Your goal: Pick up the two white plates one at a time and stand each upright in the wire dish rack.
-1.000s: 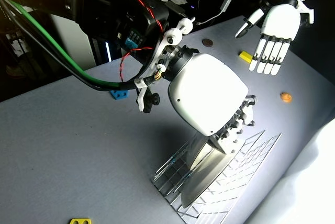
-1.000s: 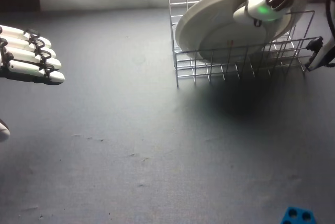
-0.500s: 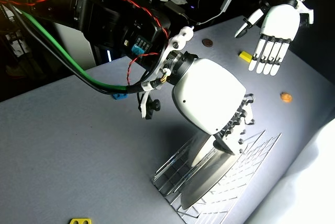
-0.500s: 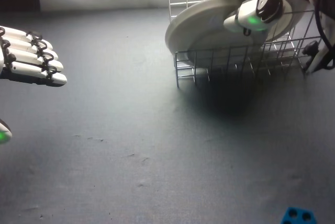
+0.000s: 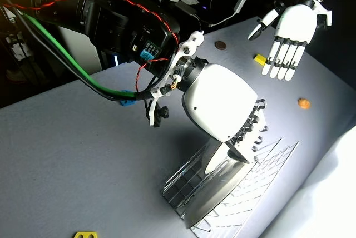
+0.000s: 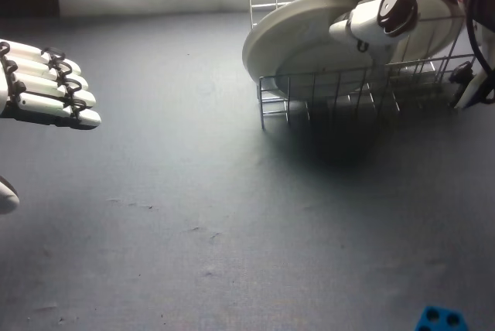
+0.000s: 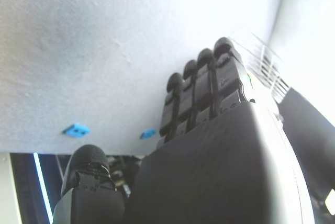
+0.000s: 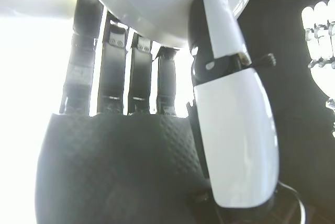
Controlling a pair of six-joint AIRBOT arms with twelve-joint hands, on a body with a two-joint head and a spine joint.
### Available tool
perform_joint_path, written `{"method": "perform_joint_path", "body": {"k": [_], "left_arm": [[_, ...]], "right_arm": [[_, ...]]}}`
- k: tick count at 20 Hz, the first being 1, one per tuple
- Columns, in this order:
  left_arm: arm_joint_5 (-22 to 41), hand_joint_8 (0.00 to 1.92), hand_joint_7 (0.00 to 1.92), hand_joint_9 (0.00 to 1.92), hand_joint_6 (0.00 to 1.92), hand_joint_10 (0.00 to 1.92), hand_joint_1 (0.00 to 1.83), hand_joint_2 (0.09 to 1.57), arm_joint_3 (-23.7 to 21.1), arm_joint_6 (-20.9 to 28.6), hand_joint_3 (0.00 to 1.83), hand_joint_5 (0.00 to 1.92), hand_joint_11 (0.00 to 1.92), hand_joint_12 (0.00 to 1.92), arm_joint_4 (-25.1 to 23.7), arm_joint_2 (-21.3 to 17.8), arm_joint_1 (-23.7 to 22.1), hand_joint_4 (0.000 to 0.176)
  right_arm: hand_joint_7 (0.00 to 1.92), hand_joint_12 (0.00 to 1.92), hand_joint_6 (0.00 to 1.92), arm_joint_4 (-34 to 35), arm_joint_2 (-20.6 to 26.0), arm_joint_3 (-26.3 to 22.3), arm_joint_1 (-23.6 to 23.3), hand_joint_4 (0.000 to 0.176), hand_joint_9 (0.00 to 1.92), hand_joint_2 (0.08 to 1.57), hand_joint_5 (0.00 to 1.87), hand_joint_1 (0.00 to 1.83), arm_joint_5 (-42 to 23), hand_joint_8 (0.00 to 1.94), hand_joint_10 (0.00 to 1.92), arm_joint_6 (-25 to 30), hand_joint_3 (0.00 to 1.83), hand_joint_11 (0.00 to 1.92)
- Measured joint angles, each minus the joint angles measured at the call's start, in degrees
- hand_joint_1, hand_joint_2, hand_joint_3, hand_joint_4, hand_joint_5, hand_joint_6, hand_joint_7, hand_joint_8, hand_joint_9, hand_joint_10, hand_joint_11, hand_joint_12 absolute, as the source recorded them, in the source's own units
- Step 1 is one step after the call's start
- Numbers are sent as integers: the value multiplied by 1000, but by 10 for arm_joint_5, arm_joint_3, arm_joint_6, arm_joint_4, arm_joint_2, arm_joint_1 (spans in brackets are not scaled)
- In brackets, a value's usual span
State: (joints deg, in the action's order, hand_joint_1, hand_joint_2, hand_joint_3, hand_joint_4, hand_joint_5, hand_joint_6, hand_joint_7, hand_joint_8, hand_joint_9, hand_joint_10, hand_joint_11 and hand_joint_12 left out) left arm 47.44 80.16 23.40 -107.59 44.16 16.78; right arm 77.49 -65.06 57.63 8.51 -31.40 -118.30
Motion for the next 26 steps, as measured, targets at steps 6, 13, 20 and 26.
{"method": "perform_joint_path", "body": {"k": [6,13,20,26], "left_arm": [[0,1,55,36,2,1,0,1100,0,0,0,75,23,31,0,0,0,0],[0,1,53,42,5,2,0,1098,0,0,0,73,33,50,0,0,0,0],[0,0,70,52,0,0,0,1098,0,0,0,93,20,78,0,0,0,0],[0,0,62,44,0,0,0,1104,0,0,0,84,0,125,0,0,0,0]], "right_arm": [[415,1235,540,0,0,0,0,0,220,1152,365,1104,0,445,755,0,0,0],[361,1204,513,0,0,0,0,0,184,1150,275,1088,0,421,734,0,2,0],[333,1164,500,-81,6,-12,-2,0,147,1174,255,1035,-1,407,737,27,8,0],[203,1044,442,-112,14,-27,-10,0,46,1145,133,995,-21,556,836,28,0,0]]}}
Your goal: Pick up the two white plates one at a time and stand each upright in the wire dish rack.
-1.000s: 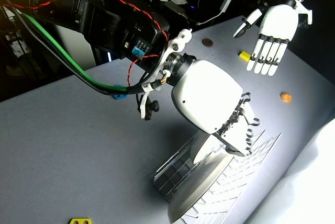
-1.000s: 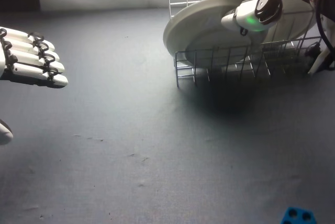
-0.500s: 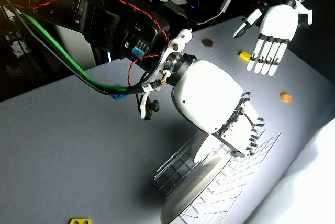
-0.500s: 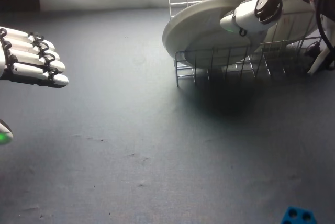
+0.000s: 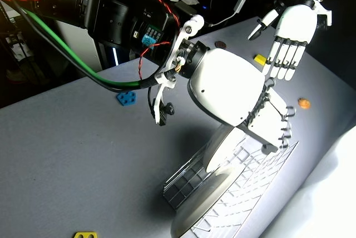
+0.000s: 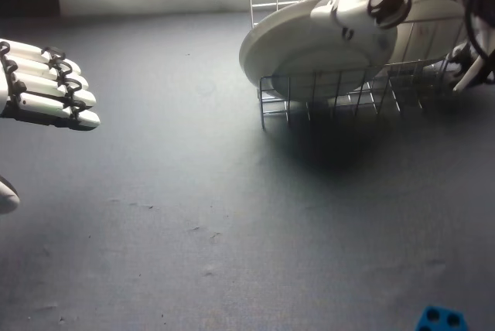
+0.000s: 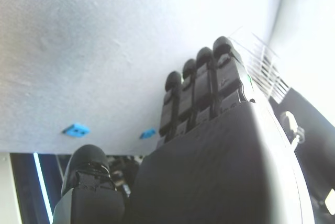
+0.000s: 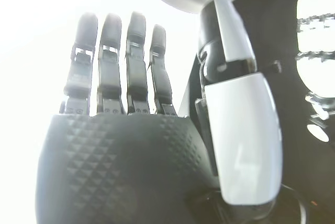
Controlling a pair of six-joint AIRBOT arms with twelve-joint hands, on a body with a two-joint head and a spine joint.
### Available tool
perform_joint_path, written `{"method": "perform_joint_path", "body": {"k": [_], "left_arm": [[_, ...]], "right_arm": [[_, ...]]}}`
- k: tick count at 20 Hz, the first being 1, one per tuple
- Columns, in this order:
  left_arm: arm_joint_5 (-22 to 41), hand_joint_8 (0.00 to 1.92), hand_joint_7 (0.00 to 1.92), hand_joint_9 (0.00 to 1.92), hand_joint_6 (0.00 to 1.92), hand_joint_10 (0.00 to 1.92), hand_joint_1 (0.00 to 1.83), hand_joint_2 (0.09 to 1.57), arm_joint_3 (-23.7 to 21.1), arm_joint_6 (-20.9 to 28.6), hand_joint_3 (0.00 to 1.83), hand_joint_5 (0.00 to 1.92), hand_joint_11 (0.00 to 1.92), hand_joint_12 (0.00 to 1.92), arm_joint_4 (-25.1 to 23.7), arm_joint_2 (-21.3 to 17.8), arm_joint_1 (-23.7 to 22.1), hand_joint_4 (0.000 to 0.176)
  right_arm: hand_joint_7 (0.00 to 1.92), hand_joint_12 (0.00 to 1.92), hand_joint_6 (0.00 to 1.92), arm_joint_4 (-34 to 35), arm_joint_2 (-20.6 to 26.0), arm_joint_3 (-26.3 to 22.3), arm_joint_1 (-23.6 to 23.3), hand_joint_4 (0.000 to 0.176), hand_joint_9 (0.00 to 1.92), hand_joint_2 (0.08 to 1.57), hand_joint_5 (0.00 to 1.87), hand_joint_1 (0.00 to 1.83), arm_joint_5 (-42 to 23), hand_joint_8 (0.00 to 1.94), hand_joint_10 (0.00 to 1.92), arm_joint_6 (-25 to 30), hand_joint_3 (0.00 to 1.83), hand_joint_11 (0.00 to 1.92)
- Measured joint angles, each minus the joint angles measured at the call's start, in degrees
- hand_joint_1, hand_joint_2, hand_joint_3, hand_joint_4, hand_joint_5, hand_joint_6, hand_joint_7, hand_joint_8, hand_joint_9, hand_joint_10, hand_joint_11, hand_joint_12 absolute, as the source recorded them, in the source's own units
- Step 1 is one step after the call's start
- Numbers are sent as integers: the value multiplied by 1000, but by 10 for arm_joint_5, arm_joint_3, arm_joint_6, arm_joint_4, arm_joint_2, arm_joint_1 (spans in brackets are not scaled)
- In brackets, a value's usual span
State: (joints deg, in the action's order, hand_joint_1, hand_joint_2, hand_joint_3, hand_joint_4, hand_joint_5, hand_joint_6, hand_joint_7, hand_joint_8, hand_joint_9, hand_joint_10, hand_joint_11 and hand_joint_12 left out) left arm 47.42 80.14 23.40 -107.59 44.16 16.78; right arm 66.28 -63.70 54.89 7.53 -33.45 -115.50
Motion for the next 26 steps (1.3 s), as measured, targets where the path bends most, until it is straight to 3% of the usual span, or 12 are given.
{"method": "perform_joint_path", "body": {"k": [4,8,13,16,18,20,21,22,23,24,25,26], "left_arm": [[4,3,40,18,2,3,0,1102,-2,2,0,66,0,57,-1,0,0,0],[33,5,50,26,2,4,0,1100,-7,15,0,71,1,58,1,0,0,0],[58,11,76,54,5,11,0,1097,-34,20,0,88,39,62,8,-1,0,0],[82,2,143,119,1,2,0,1110,-51,21,2,151,0,361,33,-1,0,0],[86,8,421,391,6,13,0,1139,-56,20,2,353,16,736,36,-1,0,0],[86,61,775,718,44,100,0,1225,-54,20,3,651,213,1018,33,-1,0,0],[84,119,864,751,21,286,64,1244,-51,19,2,736,270,1196,26,-1,0,0],[83,852,710,567,521,1149,250,1255,-50,7,4,666,314,1585,17,-1,0,0],[81,1555,593,558,1085,1767,417,1245,-49,-2,0,560,441,1854,16,-1,5,0],[83,1842,541,580,1504,1890,516,1236,-46,-8,0,468,491,1908,15,-1,8,0],[86,1918,819,821,1904,1920,766,1249,-42,-8,2,768,898,1920,16,-1,10,0],[84,1920,953,938,1918,1921,776,1280,-41,-8,6,937,1053,1921,16,-1,10,0]], "right_arm": [[186,1067,438,-10,35,-26,-20,0,51,1146,122,1030,-21,582,836,-1,1,0],[212,1077,440,-90,68,-70,-19,0,69,1148,139,1033,-50,539,798,-5,1,0],[215,1096,561,-73,119,-104,-12,0,80,1190,150,966,-86,568,827,-50,5,0],[230,1162,811,-54,160,-124,-3,0,97,1175,165,970,-114,740,930,-61,0,0],[261,1357,990,-50,176,-136,6,0,145,1132,190,1017,-125,939,1087,-82,0,0],[247,1849,1238,-38,178,-141,10,0,169,1092,320,1050,-125,1455,1584,-94,0,0],[232,1907,1392,-32,178,-143,10,0,185,1091,324,1039,-120,1644,1736,-98,0,69],[267,1918,1668,-30,178,-144,10,0,283,1054,286,1102,-118,1882,1884,-101,0,247],[316,1920,1855,-31,178,-144,10,0,377,1014,233,1154,-116,1929,1914,-102,0,409],[394,1921,1908,-29,178,-144,10,0,464,1013,283,1148,-113,1939,1920,-102,0,521],[748,1921,1350,-24,178,-144,10,0,796,1084,798,1101,-107,1941,1921,-103,94,766],[862,1921,1563,-18,178,-144,10,0,901,1002,756,1150,-104,1941,1921,-104,40,851]]}}
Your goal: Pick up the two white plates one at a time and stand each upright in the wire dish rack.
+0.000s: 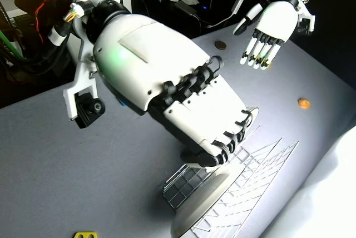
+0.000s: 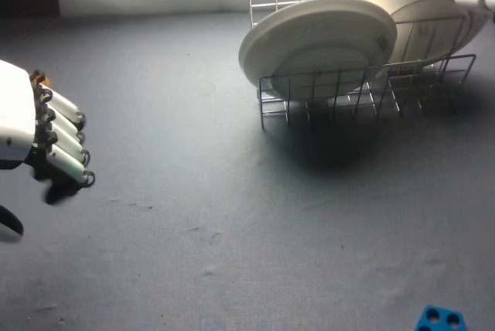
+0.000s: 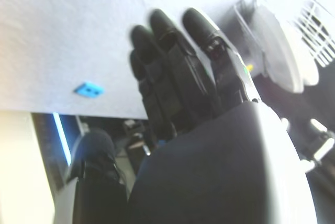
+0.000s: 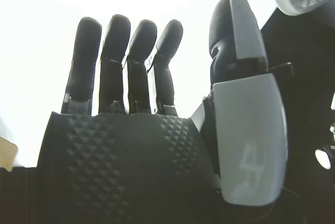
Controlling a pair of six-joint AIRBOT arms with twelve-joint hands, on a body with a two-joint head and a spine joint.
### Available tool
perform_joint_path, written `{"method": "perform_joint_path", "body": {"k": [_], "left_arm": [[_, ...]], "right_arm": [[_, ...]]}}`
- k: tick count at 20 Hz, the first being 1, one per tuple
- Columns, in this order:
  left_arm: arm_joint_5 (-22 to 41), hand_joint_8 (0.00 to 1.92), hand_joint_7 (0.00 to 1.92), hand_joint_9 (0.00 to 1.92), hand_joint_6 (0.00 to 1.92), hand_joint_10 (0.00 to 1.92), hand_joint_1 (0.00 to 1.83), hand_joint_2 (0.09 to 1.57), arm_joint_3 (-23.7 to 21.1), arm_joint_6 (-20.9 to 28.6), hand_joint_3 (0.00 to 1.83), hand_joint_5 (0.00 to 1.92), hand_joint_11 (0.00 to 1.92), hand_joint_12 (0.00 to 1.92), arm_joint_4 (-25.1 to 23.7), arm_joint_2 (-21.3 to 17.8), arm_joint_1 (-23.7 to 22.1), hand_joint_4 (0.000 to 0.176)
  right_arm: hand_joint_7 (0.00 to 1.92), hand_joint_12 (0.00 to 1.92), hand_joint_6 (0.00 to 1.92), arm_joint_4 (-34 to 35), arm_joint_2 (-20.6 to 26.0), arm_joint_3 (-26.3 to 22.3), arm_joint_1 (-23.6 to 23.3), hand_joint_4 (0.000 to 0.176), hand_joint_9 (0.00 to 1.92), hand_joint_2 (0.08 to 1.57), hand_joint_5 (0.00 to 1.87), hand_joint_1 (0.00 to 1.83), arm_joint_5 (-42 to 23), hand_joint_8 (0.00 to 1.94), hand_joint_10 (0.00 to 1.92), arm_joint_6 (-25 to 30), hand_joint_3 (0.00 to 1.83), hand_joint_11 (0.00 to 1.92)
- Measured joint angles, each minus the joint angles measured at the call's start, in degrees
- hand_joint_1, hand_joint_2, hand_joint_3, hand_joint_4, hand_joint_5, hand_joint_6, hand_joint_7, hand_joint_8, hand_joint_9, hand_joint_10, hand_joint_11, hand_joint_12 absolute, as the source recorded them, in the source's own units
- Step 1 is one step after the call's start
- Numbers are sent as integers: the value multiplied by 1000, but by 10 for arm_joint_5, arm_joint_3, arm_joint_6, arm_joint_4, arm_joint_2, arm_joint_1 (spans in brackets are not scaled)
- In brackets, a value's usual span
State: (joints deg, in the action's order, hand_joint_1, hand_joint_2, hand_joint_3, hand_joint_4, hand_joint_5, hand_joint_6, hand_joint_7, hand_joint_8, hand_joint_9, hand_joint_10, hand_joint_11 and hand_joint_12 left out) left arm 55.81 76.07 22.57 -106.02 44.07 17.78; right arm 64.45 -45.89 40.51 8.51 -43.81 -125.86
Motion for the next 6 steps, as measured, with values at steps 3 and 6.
{"method": "perform_joint_path", "body": {"k": [3,6], "left_arm": [[-7,1921,1375,1408,1454,1921,994,1194,-7,6,0,1108,1393,1921,0,1,-13,0],[-2,1921,1230,1209,1207,1921,1087,1171,-13,16,0,908,1164,1921,6,2,-19,0]], "right_arm": [[1349,1921,1102,2,0,0,0,0,1510,1121,926,1140,1,1941,1921,0,48,1635],[1535,1921,1888,0,0,0,0,0,1681,1178,1384,1556,8,1941,1921,-1,50,1785]]}}
